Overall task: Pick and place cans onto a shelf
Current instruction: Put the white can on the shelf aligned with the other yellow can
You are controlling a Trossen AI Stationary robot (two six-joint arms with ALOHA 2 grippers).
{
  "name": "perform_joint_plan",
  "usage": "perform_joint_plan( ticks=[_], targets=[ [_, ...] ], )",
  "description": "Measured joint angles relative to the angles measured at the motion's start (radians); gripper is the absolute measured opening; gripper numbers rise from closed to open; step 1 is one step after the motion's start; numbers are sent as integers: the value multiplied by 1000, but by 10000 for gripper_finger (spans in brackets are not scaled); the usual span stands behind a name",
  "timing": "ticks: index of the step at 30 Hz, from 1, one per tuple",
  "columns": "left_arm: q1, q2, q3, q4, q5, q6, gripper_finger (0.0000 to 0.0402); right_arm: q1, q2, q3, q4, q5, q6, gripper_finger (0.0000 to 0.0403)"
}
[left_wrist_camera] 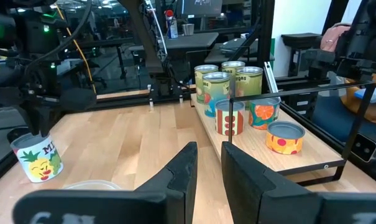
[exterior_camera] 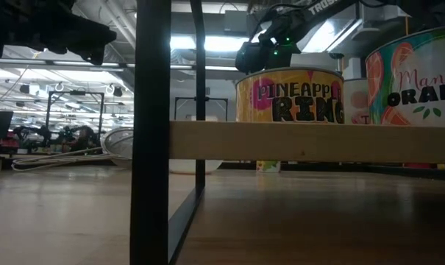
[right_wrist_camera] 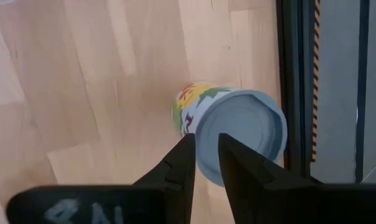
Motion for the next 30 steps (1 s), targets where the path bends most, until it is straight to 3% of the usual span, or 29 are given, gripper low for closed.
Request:
perform_joint_plan(
  ticks=[8, 30],
  targets=[
    [0, 0, 0, 0, 0, 0, 66, -5, 0, -24, -5, -40, -2, 76],
    [0, 0, 0, -2, 0, 1, 66, -23, -1, -79, 48, -15, -3, 76]
  ],
)
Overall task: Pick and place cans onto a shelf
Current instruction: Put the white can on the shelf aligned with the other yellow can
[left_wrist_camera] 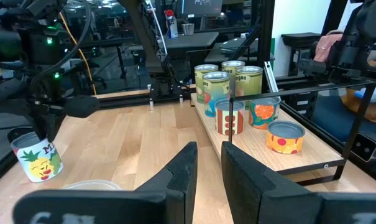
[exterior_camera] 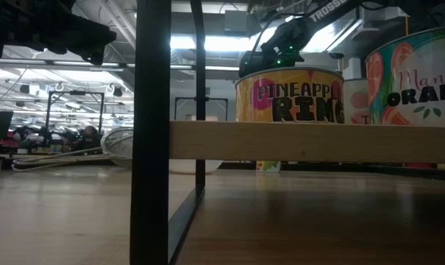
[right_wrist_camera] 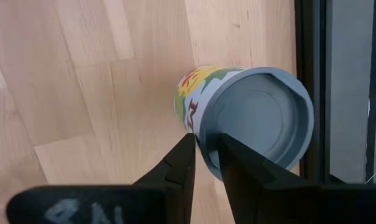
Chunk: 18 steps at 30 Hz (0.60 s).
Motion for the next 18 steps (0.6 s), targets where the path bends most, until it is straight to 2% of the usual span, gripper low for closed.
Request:
perform_joint_plan(
  ticks=[5, 10, 15, 18],
  targets=[
    [0, 0, 0, 0, 0, 0, 66, 0, 0, 0, 1, 0, 0, 71],
    [0, 0, 0, 0, 0, -2, 66, 0, 0, 0, 5, -3, 0, 36],
    [0, 0, 0, 0, 0, -4, 66, 0, -2, 0, 7, -82, 1, 28],
    [0, 0, 0, 0, 0, -5, 66, 6, -2, 0, 7, -94, 5, 16]
  ],
)
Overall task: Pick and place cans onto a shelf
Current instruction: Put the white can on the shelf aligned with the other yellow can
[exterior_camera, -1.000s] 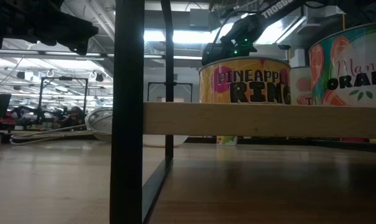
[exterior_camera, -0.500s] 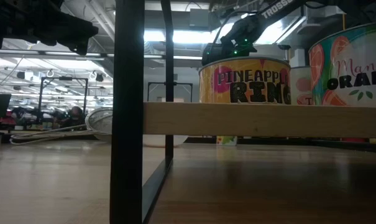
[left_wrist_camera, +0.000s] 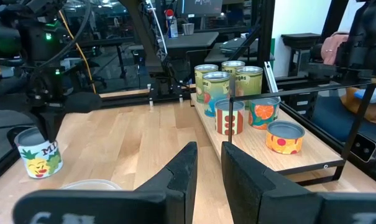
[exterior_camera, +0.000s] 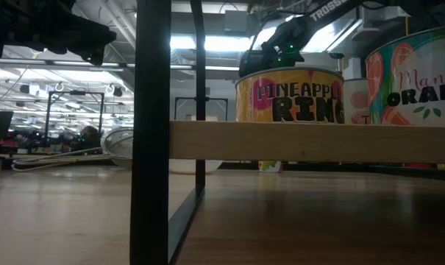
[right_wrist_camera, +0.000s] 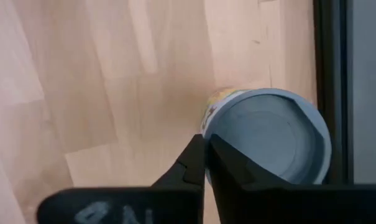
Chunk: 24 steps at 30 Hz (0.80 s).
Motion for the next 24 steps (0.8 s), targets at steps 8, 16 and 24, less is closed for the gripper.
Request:
perform_joint_plan(
  ticks=[8, 16, 24],
  targets=[
    [0, 0, 0, 0, 0, 0, 66, 55, 2, 54, -59, -8, 0, 6],
    [0, 0, 0, 0, 0, 0, 66, 146, 3, 186, -217, -6, 101, 4],
    [0, 0, 0, 0, 0, 0, 66, 330, 2, 320, -336, -40, 287, 5]
  ],
)
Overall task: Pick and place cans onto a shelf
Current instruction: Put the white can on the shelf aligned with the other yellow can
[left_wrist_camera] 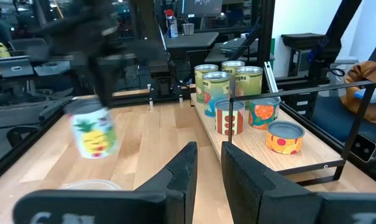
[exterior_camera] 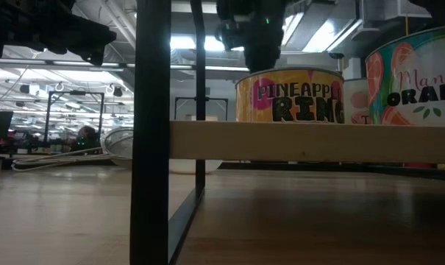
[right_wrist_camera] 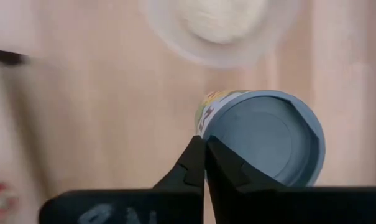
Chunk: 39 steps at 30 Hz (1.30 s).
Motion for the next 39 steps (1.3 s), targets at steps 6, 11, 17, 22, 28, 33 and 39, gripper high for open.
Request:
perform_joint_plan(
  ticks=[6, 11, 17, 22, 28, 33, 39],
  targets=[
    [0, 0, 0, 0, 0, 0, 66, 163, 0, 12, 3, -73, 162, 6],
    [0, 0, 0, 0, 0, 0, 66, 285, 0, 7, 11, -78, 273, 6],
    [0, 0, 0, -1, 0, 0, 66, 388, 0, 7, 49, -69, 396, 6],
    [0, 0, 0, -2, 0, 0, 66, 449, 0, 7, 137, -50, 441, 7],
    [0, 0, 0, -2, 0, 0, 66, 504, 11, 6, 157, -46, 500, 7],
    [0, 0, 0, -2, 1, 0, 66, 541, 30, 6, 182, -11, 501, 7],
    [0, 0, 0, -2, 1, 0, 66, 549, 40, 5, 185, 38, 501, 7]
  ],
)
